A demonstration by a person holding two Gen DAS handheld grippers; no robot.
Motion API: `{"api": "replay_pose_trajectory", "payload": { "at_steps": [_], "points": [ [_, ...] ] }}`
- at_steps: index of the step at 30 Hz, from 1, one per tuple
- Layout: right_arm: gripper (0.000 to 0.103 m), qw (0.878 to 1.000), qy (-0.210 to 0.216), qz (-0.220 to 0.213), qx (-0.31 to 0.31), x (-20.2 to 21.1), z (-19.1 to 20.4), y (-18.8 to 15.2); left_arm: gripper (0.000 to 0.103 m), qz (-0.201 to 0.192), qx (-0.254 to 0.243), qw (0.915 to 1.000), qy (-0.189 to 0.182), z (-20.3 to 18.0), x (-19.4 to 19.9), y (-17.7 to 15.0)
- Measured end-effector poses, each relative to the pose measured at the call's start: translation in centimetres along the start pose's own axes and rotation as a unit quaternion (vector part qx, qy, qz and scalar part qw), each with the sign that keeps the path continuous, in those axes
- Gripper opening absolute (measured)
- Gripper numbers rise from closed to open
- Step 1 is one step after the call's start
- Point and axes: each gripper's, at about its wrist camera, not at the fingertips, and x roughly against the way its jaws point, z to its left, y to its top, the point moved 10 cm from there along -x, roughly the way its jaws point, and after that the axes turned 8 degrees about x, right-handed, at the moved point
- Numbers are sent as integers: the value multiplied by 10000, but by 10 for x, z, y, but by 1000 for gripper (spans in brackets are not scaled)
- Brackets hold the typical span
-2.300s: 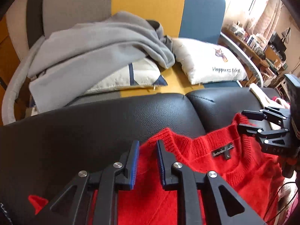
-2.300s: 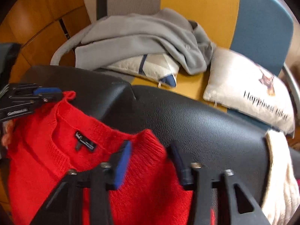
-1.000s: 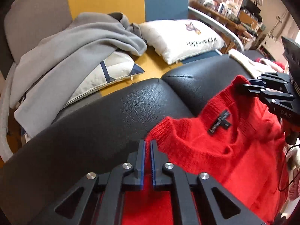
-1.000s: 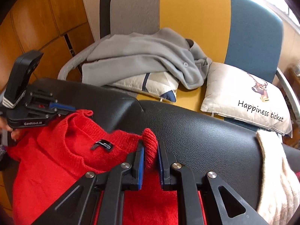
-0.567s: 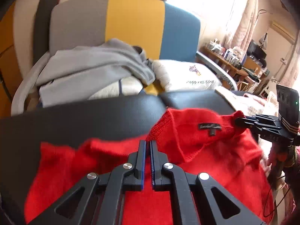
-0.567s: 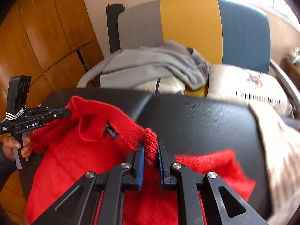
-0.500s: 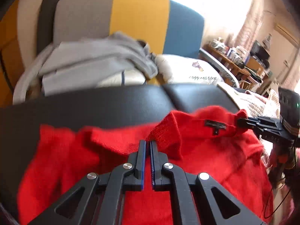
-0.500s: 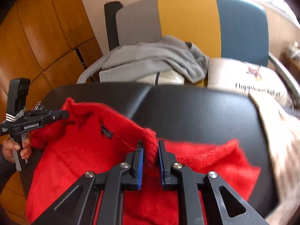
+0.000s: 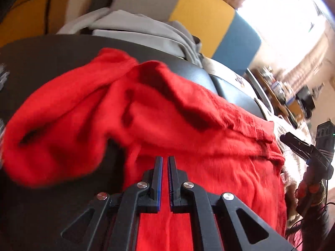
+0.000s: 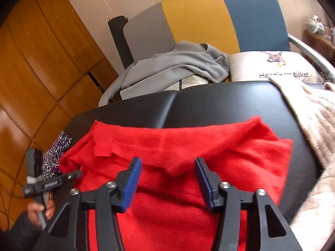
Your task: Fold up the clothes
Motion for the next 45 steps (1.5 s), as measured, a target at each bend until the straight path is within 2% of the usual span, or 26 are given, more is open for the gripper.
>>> {"api": "replay_pose_trajectory", "payload": {
  "at_steps": [1,3,6,10,12,18,22,26,28,31,34,36,38,39,41,42,45],
  "points": [
    [61,9999,-70,117,7,-8,1,-3,4,-79,-12,9999,105,8,11,-5],
    [61,9975,-308,630,-27,-35,-4,-22,4,-235,-41,9988,424,28,34,-11],
    [61,9971,-513,555,14,-39,-3,-29,4,-459,-19,9948,906,60,67,-9],
    [60,9988,-450,173,109,-19,16,-22,6,-675,-185,9890,1302,84,93,14],
    [63,9989,-402,104,200,-15,26,-25,13,-639,-410,9859,1489,87,91,32],
    [65,9989,-368,233,168,-35,31,-48,18,-153,-1033,9784,1786,79,43,70],
    [78,9990,-286,29,334,-37,36,-52,18,205,-1294,9716,1970,80,12,86],
    [89,9986,-217,71,485,-42,42,-52,19,611,-1312,9720,1850,83,-10,92],
    [91,9983,-230,83,538,-42,43,-53,19,754,-1290,9735,1731,82,-13,91],
    [95,9980,-204,96,592,-44,45,-54,21,621,-1089,9827,1361,74,-2,95],
    [96,9980,-175,97,602,-45,46,-54,27,645,-1178,9830,1255,64,-4,97],
    [97,9979,-176,97,610,-46,46,-54,27,856,-1454,9739,1517,61,-19,90],
    [98,9980,-163,95,607,-46,47,-54,25,842,-1519,9682,1800,64,-27,90],
    [98,9980,-170,93,606,-46,47,-54,20,824,-1542,9653,1940,66,-31,90],
    [98,9979,-192,96,617,-46,47,-54,15,615,-1043,9782,1688,69,-21,101],
    [98,9978,-206,102,629,-46,47,-54,15,353,-693,9855,1509,73,-7,112],
    [98,9975,-235,107,662,-47,48,-55,13,-200,25,9933,1139,86,33,139]
  ]
}}
